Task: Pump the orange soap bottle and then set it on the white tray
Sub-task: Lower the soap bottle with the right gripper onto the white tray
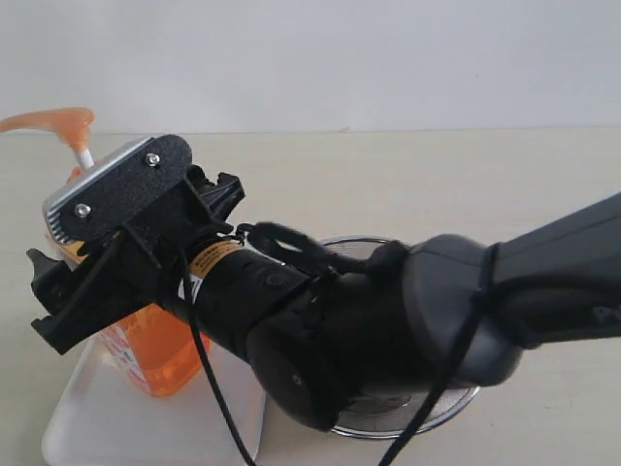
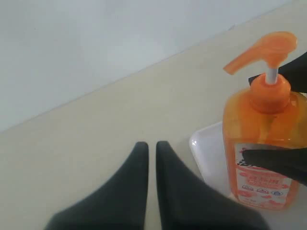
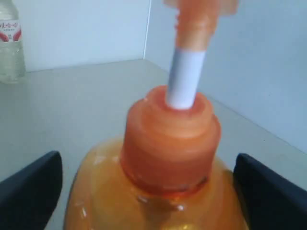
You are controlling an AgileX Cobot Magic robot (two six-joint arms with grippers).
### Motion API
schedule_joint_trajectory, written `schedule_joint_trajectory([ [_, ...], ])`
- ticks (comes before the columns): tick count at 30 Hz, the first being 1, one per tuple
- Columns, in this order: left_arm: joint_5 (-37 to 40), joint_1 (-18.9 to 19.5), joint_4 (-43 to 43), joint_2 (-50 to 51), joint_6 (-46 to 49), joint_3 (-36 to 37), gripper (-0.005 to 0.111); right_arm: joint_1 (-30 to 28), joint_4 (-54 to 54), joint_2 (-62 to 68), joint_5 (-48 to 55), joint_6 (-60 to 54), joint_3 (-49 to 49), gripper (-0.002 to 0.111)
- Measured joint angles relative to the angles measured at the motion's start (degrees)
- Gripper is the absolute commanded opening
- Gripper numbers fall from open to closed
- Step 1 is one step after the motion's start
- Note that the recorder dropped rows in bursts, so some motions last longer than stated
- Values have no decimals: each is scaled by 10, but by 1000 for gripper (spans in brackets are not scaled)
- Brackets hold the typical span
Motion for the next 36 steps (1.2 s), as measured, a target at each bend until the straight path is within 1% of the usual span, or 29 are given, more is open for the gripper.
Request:
schedule_joint_trajectory([
  [7,0,0,0,0,0,0,5,0,7,-87,150,-38,0,86],
  [14,0,0,0,0,0,0,5,-1,15,-177,240,-41,0,86],
  [18,0,0,0,0,0,0,5,-17,15,-226,332,-49,0,86],
  [19,0,0,1,0,0,0,5,-24,15,-239,358,-49,0,84],
  [21,0,0,1,0,0,0,5,-37,15,-262,407,-50,0,73],
  [22,0,0,1,0,-1,0,5,-41,15,-269,429,-53,0,62],
  [24,0,0,1,0,-1,0,5,-46,15,-280,463,-62,0,37],
  [26,-3,0,-5,0,-1,0,5,-47,15,-282,478,-66,0,4],
  [27,-6,0,-9,0,-1,0,5,-47,15,-283,482,-67,0,1],
  [29,-18,0,-17,0,-1,0,5,-47,15,-283,491,-67,0,4],
  [32,-39,0,-18,0,-15,27,5,-47,8,-283,509,-68,0,4],
  [34,-52,0,-13,0,-46,57,5,-47,-3,-283,519,-70,0,4],
  [36,-98,0,-5,0,-115,108,5,-47,-15,-271,521,-71,0,4],
])
